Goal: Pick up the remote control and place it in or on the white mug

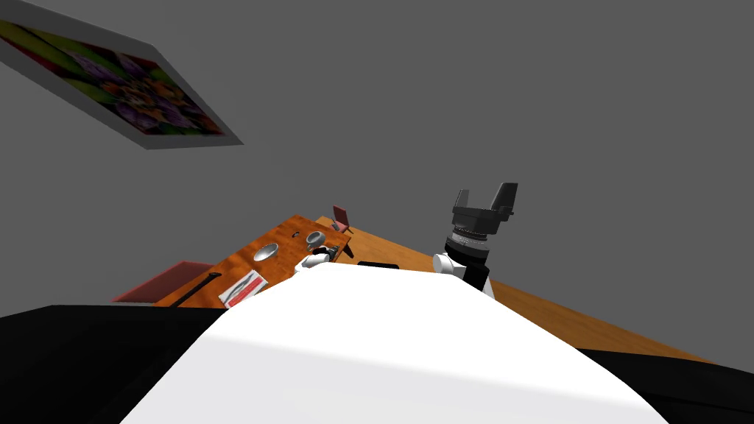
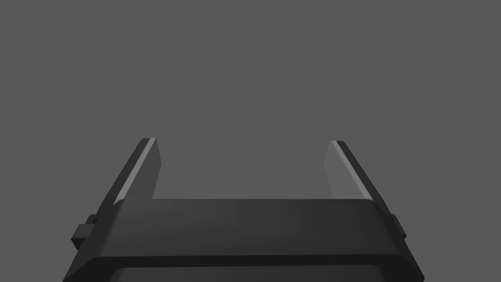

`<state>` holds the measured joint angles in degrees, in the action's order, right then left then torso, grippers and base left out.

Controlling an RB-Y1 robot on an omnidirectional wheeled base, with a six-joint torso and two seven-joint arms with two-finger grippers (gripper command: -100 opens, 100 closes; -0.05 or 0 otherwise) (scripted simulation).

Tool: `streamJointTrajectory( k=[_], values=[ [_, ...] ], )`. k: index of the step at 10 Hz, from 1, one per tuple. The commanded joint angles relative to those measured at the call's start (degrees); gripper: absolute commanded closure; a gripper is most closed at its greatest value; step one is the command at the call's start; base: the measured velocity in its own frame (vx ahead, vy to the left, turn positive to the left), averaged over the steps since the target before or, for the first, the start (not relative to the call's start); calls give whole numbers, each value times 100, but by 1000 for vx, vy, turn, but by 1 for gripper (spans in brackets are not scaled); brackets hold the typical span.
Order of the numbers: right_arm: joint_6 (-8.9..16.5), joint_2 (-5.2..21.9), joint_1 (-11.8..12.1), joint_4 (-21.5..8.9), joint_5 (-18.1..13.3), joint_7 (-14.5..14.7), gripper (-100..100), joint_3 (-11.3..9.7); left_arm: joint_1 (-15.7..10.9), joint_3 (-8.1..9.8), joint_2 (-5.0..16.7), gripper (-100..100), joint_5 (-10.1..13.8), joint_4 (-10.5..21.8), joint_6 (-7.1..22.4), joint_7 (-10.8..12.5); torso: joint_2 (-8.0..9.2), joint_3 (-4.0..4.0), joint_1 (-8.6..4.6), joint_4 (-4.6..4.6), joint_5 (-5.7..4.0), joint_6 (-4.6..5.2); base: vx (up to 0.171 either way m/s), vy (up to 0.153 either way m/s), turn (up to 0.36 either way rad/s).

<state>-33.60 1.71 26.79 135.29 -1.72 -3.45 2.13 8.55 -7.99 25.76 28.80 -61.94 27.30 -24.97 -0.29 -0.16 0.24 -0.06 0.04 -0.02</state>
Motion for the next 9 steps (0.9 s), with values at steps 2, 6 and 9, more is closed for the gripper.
streamJointTrajectory(
  k=[2,6,9],
  values=[
    [0,0,0,0,0,0,0,0,-113,-76,51,-100,140,374,199,-124,4,2,-5,0,0,-1,72,53,-49],
    [0,0,0,0,0,0,0,0,-273,-218,193,-100,435,1097,516,-339,-9,-5,10,-1,2,0,91,78,-65],
    [0,0,0,0,0,0,0,0,-360,-293,277,-100,587,1484,673,-451,-5,-3,-7,-2,-1,-1,94,61,-43]
  ],
)
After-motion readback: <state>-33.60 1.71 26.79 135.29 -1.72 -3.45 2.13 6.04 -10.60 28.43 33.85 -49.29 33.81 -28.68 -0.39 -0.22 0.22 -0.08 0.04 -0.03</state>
